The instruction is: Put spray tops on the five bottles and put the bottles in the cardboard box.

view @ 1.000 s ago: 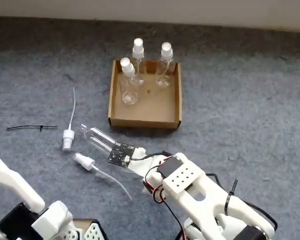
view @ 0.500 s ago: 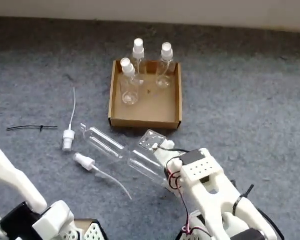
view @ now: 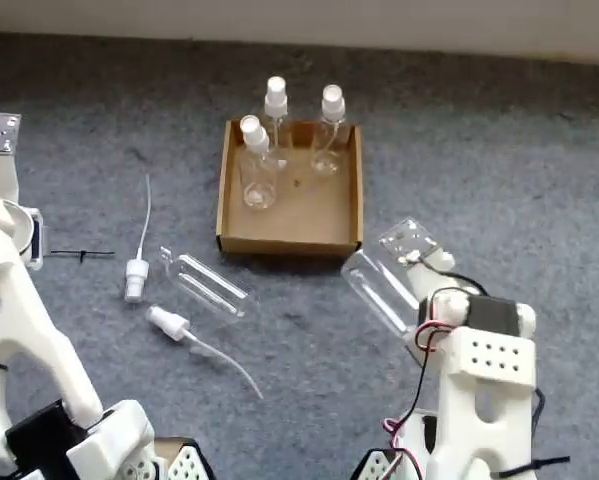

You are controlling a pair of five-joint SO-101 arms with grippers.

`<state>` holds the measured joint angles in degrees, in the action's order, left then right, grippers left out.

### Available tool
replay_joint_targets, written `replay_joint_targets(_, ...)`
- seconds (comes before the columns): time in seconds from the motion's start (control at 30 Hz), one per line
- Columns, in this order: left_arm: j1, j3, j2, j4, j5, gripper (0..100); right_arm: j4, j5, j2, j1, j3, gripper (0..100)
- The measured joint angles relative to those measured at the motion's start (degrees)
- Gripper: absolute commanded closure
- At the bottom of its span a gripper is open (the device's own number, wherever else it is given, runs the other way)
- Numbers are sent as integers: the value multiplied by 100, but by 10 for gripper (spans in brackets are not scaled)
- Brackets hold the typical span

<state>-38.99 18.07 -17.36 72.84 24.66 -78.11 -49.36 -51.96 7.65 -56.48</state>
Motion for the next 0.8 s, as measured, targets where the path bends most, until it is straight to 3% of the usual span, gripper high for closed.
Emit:
replay_joint_targets(0.13,220,0,0,0,0,870,-53,-738,-624,853,18,989)
replay_joint_targets(0.33,659,0,0,440,0,870,211,-1011,-923,2004,18,995)
replay_joint_targets(0.47,1459,316,-9,738,-70,870,1143,-369,-897,2321,-9,995)
replay_joint_targets(0.53,2057,527,-9,765,-448,870,1644,53,-633,2338,-211,995)
replay_joint_targets(0.7,3789,1002,-9,571,-1380,870,2567,738,818,1960,-264,995)
replay_joint_targets(0.8,4484,1336,-9,273,-1644,870,2778,1055,1881,1811,176,995)
